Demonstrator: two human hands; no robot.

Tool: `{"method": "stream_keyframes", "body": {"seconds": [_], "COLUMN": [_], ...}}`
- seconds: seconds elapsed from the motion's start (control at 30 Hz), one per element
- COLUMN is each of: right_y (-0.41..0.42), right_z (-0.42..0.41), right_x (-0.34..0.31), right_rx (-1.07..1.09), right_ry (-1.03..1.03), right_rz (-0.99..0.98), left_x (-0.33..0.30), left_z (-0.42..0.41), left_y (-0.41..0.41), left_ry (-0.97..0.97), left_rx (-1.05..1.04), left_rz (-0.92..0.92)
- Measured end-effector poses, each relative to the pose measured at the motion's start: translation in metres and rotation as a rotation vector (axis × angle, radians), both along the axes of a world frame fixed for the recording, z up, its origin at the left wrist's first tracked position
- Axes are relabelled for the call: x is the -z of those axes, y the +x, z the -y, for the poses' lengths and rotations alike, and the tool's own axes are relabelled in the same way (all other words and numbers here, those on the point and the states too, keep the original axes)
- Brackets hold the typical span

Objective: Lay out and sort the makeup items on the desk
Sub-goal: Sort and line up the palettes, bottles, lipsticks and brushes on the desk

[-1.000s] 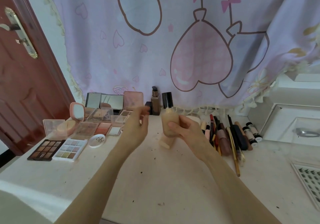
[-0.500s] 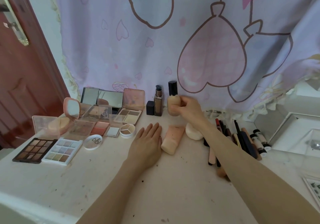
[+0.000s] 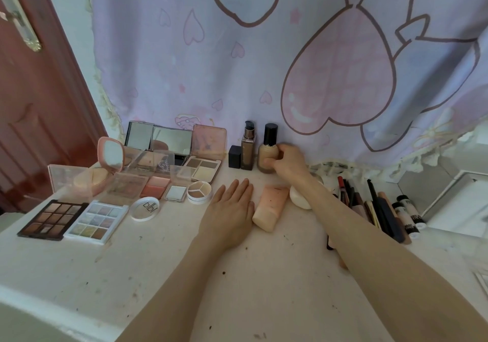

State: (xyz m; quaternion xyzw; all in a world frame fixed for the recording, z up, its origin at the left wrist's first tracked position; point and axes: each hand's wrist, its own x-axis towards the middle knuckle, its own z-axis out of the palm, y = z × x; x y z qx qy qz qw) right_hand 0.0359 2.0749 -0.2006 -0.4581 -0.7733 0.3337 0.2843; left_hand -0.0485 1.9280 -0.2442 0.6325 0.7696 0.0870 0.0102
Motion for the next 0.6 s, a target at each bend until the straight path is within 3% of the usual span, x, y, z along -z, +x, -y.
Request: {"method": "stream_keyframes", "body": {"seconds": [0.27,0.47,0.6], "right_y": [0.013,0.054,0.069], "right_z": [0.018,0.073,0.095], "right_x": [-0.014,-0.013,0.003], "right_rx": [0.042,0.009,0.047], "right_ry": [-0.007,0.143,0.072], "right_rz": [0.052,0.119,0.085], "left_x": [0.003,-0.009,-0.014], "left_z": [-0.001,0.012,0.021], "left_y": [-0.004,0.001,0.011], "left_ry": [0.107,0.334,0.302], "left_rx": [0.028,-0.018,0.069], "left_rz": [0.102,0.523,0.412]}}
